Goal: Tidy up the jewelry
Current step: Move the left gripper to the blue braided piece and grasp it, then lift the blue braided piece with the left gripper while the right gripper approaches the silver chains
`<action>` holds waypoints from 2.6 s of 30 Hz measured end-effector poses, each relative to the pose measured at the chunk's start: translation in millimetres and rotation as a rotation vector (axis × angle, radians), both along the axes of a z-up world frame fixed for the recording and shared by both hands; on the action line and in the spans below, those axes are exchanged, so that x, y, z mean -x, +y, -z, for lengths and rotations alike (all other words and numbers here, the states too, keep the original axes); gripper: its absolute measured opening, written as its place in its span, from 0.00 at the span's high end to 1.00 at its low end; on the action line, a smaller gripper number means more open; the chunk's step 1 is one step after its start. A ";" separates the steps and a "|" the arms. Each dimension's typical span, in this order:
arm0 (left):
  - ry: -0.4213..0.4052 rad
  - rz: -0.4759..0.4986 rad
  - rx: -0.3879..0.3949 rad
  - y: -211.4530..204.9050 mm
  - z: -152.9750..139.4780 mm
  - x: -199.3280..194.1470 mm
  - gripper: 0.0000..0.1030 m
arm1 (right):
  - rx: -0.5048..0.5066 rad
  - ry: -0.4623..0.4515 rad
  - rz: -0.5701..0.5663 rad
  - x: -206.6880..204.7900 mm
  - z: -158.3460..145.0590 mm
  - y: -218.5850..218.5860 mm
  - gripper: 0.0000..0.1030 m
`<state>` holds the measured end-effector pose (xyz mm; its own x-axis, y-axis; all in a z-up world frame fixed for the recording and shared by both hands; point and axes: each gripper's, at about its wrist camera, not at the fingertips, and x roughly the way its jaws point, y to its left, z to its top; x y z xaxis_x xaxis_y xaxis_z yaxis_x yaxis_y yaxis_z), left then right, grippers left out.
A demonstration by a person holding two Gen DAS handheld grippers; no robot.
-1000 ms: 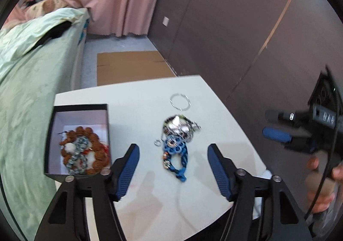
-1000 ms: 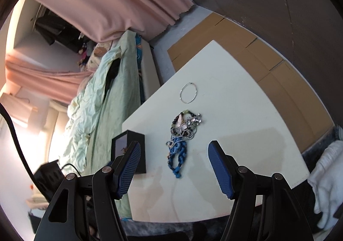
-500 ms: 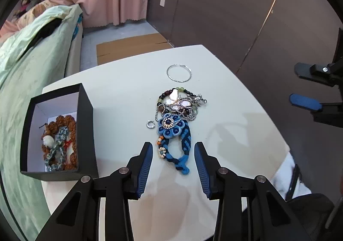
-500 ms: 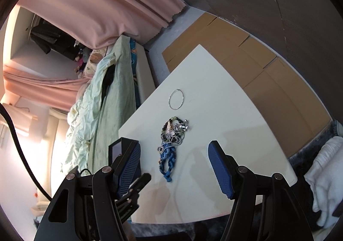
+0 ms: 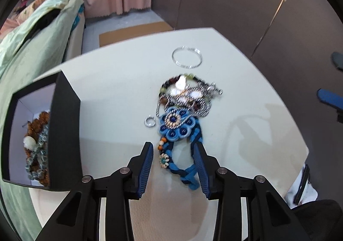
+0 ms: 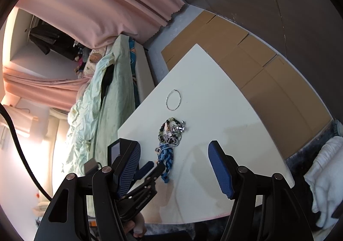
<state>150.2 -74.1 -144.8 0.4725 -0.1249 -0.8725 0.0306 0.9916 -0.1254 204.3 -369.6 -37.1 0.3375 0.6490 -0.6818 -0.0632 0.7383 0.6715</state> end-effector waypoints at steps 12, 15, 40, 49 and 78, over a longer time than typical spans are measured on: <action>-0.013 -0.032 0.008 12.2 -9.7 5.4 0.92 | 0.046 0.023 -0.092 -0.7 13.5 31.1 0.36; -0.070 -0.033 0.054 17.7 -29.7 11.7 0.92 | 0.064 0.035 -0.115 -1.6 21.1 42.4 0.36; -0.285 -0.153 0.202 91.7 -101.0 41.4 0.92 | 0.386 -0.008 -0.242 -27.7 68.2 136.3 0.46; -0.281 -0.173 0.209 104.9 -101.4 40.3 0.92 | 0.496 -0.048 -0.305 -29.9 71.6 154.8 0.45; -0.282 -0.295 0.278 159.8 -103.9 54.6 0.92 | 0.297 -0.228 -0.269 1.2 -18.3 129.0 0.93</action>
